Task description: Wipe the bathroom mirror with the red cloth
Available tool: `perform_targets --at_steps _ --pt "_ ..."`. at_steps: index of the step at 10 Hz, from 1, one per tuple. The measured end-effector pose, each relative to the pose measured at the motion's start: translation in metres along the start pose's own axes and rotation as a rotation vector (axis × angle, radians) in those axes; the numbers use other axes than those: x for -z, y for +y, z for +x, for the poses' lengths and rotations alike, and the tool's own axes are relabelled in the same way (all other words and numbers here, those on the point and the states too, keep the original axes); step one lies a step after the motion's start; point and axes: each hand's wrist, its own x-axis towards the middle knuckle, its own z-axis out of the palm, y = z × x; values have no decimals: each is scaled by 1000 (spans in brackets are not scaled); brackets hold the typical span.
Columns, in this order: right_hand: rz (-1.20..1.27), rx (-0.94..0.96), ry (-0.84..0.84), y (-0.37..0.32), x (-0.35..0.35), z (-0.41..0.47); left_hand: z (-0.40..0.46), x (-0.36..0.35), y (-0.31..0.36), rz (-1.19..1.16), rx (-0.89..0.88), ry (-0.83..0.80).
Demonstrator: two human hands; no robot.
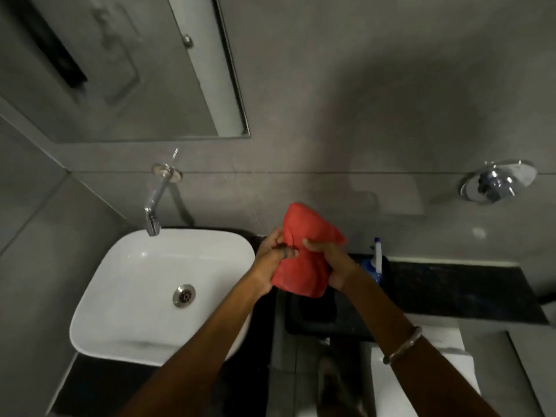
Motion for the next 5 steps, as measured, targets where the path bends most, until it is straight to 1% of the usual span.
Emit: perform_targets --at_steps 1,2,3,4,5 --pt "-84 -45 101 10 34 15 20 3 -34 228 54 -51" --pt "-201 -96 196 29 62 39 40 -4 -68 269 190 -33" --pt "-272 -136 252 54 87 64 61 -13 -100 314 275 -2" --pt "-534 -199 320 75 111 80 66 -18 -124 409 404 39" --pt "-931 -199 334 95 122 83 56 -27 -143 525 387 99"
